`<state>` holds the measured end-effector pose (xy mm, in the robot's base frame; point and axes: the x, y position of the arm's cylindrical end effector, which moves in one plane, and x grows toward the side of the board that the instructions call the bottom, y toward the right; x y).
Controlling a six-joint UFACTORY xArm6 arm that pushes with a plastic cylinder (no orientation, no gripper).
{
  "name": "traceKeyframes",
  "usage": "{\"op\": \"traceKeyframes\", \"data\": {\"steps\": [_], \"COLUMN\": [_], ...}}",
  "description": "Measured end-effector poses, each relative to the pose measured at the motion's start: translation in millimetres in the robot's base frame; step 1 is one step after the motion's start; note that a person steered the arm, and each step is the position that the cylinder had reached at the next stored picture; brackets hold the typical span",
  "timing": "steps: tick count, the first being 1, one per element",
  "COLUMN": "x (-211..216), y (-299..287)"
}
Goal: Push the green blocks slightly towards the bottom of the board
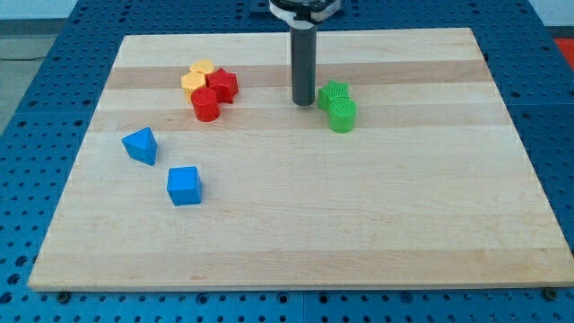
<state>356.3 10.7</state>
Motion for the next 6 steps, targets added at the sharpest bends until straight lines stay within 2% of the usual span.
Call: {"op": "traceKeyframes", "data": {"steps": [2,3,4,5,6], "x": [11.6,6.0,-22.2,-32.4,-30.1], "y": [23.4,-11.3,-4.4,43.6,56.5]}}
